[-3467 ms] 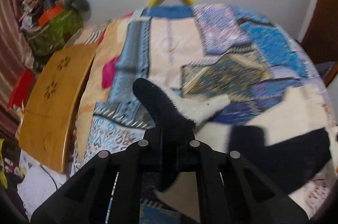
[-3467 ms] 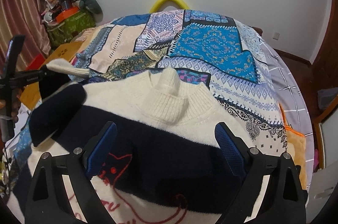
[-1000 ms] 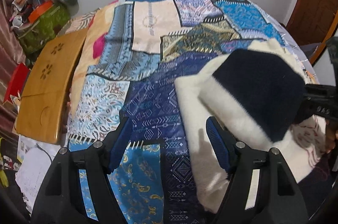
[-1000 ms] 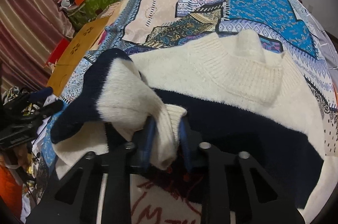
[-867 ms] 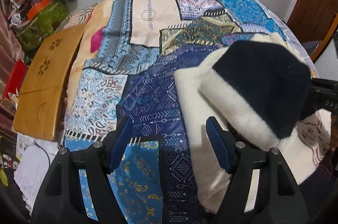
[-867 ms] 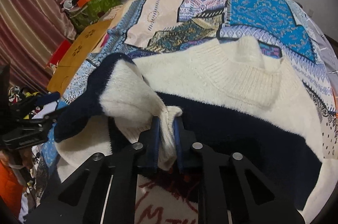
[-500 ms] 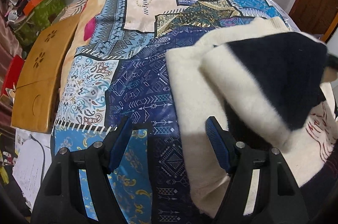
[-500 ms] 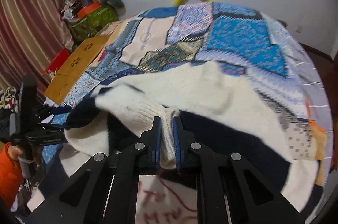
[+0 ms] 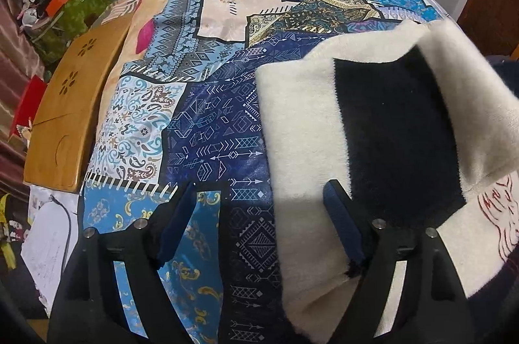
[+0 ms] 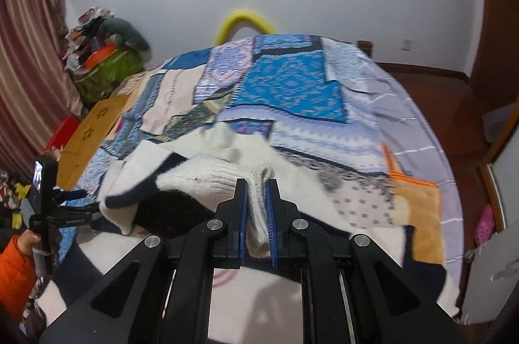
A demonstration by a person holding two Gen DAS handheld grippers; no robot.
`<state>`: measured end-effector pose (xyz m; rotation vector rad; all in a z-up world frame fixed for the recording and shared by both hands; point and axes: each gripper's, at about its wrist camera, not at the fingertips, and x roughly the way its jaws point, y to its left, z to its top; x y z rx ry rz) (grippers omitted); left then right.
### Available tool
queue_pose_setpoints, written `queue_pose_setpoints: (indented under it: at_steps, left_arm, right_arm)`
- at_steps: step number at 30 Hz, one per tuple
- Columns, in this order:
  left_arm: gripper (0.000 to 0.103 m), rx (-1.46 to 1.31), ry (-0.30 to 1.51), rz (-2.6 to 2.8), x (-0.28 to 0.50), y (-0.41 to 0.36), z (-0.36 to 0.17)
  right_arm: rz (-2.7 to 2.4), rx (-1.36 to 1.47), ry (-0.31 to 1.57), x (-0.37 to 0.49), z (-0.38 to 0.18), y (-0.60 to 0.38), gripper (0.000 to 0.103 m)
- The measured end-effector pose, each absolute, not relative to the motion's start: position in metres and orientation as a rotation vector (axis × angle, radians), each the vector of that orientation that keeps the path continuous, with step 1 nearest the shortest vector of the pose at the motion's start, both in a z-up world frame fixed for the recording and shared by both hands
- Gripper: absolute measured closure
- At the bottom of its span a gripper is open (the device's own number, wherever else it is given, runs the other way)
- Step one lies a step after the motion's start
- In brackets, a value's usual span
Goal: Fold small clothes
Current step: 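Grasp the cuff of the other sleeve with the right gripper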
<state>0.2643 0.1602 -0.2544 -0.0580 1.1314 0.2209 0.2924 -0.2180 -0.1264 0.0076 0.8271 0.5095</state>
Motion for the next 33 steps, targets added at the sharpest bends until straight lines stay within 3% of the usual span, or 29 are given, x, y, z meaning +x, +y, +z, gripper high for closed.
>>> queue_pose_setpoints:
  at_steps: [14, 26, 33]
  left_arm:
    - [0.018, -0.022, 1.139, 0.259, 0.266, 0.154, -0.257]
    - [0.016, -0.018, 1.147, 0.268, 0.267, 0.153, -0.257]
    - [0.016, 0.021, 1.127, 0.252, 0.274, 0.141, -0.238]
  right_arm:
    - [0.422, 0.049, 0.931, 0.293, -0.17, -0.267, 0.093]
    - [0.366, 0.072, 0.948, 0.298, -0.173, -0.291, 0.091]
    - [0.307, 0.107, 0.951, 0.293, -0.174, -0.32, 0.061]
